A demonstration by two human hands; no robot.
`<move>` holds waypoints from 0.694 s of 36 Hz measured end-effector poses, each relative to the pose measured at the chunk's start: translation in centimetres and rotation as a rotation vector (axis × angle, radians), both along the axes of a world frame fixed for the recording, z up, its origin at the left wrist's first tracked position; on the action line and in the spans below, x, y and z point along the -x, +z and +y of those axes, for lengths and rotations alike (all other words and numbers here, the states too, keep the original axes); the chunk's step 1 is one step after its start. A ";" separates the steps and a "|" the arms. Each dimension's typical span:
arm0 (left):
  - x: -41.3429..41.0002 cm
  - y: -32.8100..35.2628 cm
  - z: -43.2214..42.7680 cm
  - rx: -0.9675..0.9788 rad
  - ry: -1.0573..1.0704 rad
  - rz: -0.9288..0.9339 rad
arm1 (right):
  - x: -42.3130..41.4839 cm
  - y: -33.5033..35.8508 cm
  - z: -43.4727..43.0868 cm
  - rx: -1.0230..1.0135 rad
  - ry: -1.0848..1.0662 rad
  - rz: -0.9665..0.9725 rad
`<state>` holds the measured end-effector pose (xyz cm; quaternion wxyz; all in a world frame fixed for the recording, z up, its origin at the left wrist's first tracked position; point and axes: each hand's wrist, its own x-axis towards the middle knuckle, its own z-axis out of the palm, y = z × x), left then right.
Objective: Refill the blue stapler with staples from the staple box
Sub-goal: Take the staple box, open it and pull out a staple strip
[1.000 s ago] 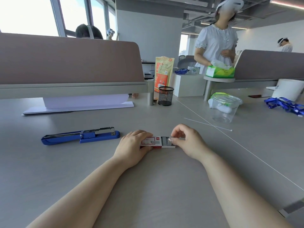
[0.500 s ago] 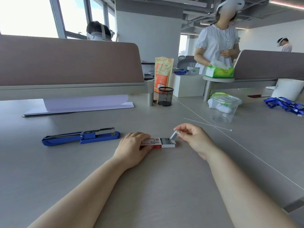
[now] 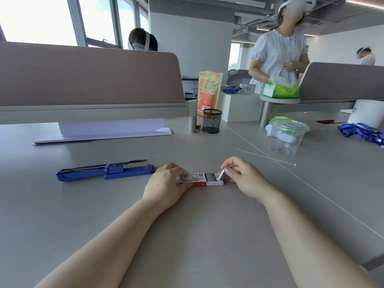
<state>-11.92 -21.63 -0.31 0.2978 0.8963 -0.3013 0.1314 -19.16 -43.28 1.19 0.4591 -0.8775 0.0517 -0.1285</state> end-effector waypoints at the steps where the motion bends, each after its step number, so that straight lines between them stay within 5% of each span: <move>1: 0.0 0.0 0.0 0.004 0.000 -0.002 | 0.1 0.1 0.1 -0.004 -0.001 -0.008; 25: -0.6 -0.5 -0.9 0.055 -0.020 0.007 | -0.6 -0.1 2.7 -0.169 0.085 -0.067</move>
